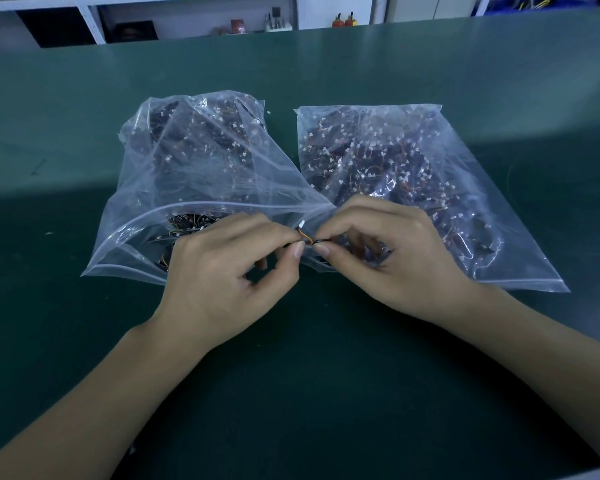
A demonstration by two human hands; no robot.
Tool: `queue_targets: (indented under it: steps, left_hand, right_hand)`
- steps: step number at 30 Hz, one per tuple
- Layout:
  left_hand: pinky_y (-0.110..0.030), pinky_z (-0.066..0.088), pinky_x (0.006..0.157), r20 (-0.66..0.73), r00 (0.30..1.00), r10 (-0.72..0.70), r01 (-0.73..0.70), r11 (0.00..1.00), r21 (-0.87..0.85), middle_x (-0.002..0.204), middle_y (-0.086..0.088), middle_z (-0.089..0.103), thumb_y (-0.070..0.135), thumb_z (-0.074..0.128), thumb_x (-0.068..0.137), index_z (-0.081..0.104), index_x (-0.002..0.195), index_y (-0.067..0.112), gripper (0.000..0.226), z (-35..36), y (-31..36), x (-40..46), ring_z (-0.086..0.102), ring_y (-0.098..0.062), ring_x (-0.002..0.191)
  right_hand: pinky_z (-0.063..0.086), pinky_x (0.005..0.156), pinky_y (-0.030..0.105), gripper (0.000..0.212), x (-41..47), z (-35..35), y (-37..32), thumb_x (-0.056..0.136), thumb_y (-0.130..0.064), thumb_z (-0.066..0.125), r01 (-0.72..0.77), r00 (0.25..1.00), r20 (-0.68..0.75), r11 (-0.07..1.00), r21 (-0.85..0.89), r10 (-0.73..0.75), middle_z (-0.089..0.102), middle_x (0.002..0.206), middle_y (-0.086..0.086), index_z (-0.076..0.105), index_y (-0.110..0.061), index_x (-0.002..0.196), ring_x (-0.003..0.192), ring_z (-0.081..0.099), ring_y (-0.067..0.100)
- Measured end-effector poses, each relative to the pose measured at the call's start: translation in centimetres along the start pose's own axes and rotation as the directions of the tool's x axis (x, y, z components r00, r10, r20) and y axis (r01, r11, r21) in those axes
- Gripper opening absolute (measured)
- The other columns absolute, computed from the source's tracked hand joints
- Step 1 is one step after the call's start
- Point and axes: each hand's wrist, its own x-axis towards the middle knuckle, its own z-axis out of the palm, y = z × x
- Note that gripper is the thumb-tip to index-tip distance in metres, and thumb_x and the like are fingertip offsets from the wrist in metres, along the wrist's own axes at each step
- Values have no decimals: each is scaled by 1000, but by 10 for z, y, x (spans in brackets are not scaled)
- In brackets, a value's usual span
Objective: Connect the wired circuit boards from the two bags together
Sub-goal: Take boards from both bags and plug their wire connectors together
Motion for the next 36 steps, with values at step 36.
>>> queue_targets:
  steps: [36]
  left_hand:
    - [-36,50,47,-39,981,188,-171,948,268,68,3,65,14,71,101,79,78,19,25,10,6,7,62,-18,59]
  right_hand:
    - [42,67,13,30,-1,1,5,90,3,76,-12,999,-38,998,-64,10,66,98,-4,76,-12,117,63,56,19]
